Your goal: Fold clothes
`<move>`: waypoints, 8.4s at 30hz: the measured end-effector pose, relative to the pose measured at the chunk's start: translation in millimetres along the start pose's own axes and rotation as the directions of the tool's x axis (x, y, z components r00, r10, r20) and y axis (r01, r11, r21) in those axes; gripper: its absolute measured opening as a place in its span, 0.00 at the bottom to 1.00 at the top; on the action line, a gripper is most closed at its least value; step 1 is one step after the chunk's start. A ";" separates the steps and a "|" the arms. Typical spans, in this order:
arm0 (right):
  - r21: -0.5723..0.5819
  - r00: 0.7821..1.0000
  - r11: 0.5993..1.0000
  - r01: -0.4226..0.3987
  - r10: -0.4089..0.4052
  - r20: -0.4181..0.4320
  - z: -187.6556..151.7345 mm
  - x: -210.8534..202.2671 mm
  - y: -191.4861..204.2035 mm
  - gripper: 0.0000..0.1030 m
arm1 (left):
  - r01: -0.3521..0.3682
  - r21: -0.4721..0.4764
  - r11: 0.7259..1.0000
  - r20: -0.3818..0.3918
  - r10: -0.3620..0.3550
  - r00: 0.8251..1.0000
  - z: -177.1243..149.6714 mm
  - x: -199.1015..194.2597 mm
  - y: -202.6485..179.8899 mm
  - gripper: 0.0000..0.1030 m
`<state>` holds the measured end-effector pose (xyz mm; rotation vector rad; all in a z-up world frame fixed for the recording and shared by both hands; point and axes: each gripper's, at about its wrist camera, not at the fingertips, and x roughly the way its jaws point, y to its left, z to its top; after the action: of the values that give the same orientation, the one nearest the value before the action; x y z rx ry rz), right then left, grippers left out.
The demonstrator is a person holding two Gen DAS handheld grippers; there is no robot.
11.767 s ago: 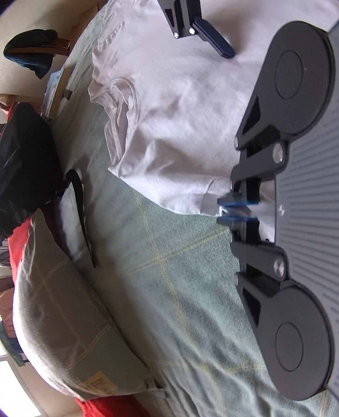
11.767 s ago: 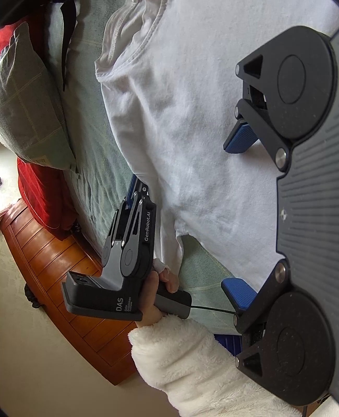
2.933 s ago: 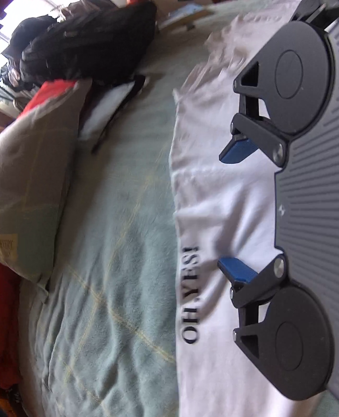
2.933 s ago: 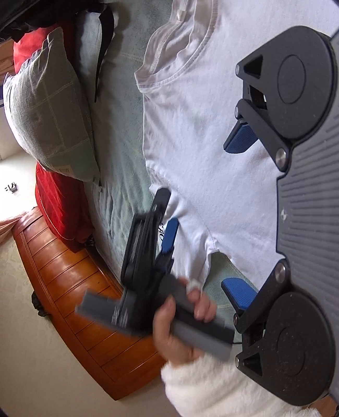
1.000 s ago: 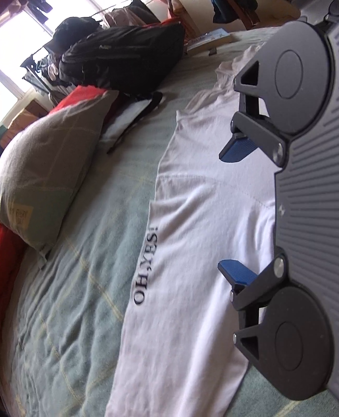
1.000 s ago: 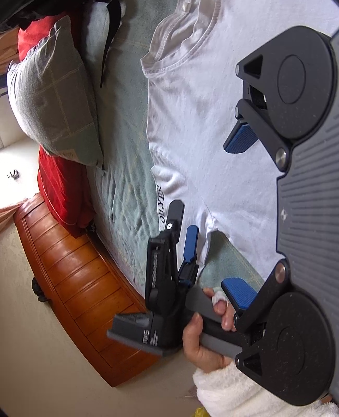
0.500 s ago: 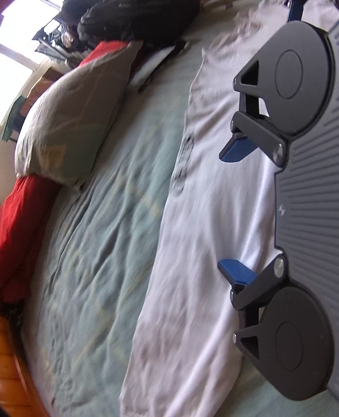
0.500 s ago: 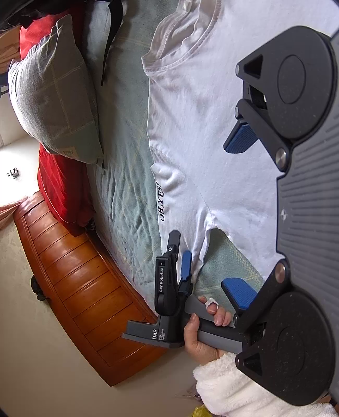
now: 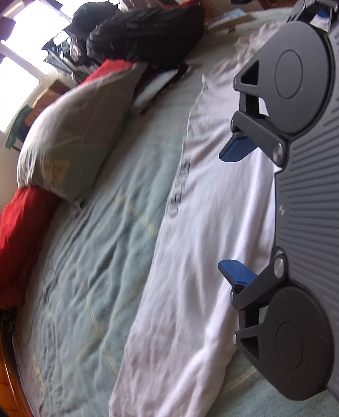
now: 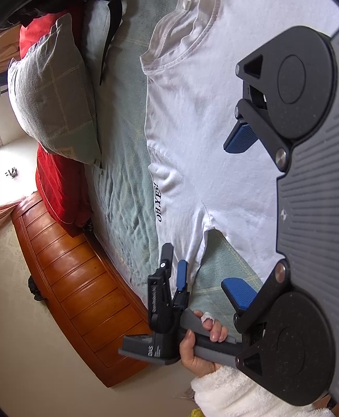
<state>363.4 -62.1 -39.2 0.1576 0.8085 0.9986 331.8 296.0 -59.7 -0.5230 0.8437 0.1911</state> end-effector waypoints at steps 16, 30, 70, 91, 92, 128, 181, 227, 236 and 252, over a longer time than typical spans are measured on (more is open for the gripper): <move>0.020 1.000 1.000 -0.002 0.002 -0.002 -0.9 2.3 -3.9 1.00 | -0.061 0.019 0.998 0.090 0.059 0.994 -0.4 -36.9 28.2 0.81; 0.032 1.000 0.999 0.009 -0.009 -0.004 -1.1 4.1 -7.3 1.00 | -0.259 -0.140 0.956 0.152 0.279 0.948 19.8 -56.7 88.9 0.80; 0.021 1.000 1.000 0.002 -0.002 0.006 -1.2 4.5 -4.0 1.00 | -0.324 0.814 0.482 0.241 0.228 0.943 -98.7 6.6 -96.2 0.18; 0.020 1.000 1.000 0.014 -0.014 0.005 -1.9 5.1 -5.1 1.00 | -0.233 0.583 0.778 0.100 0.216 0.971 -36.9 -13.9 -39.8 0.21; 0.017 1.000 1.000 0.015 -0.015 0.006 -1.9 4.7 -4.6 1.00 | -0.227 0.546 0.807 0.091 0.212 0.973 -37.8 -15.9 -31.1 0.24; 0.021 1.000 1.000 -0.015 0.015 -0.002 -2.5 5.9 -3.9 1.00 | -0.314 0.206 0.927 0.135 0.290 0.947 -5.9 -27.3 66.6 0.69; 0.055 1.000 0.998 -0.019 0.019 0.001 -2.1 5.5 -13.8 1.00 | -0.126 0.435 0.891 -0.056 0.166 0.985 21.1 94.4 -110.0 0.87; -0.265 0.841 0.855 0.446 -0.502 -0.204 63.6 -37.3 -196.8 0.45 | 0.159 0.556 0.816 -0.017 -0.180 0.983 -161.8 -68.0 -152.4 0.89; -0.497 0.798 0.765 0.409 -0.564 -0.211 47.7 -28.0 -173.6 0.42 | 0.153 0.561 0.814 -0.024 -0.168 0.986 -166.2 -66.2 -154.4 0.89; -0.478 0.777 0.711 0.516 -0.623 -0.089 65.1 -22.5 -167.3 0.03 | 0.140 0.545 0.826 -0.008 -0.162 0.987 -165.2 -71.6 -149.4 0.89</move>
<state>515.4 -158.0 -59.6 -0.5937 0.7677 0.5698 229.7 86.3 -41.8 -0.0437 0.7710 -0.1881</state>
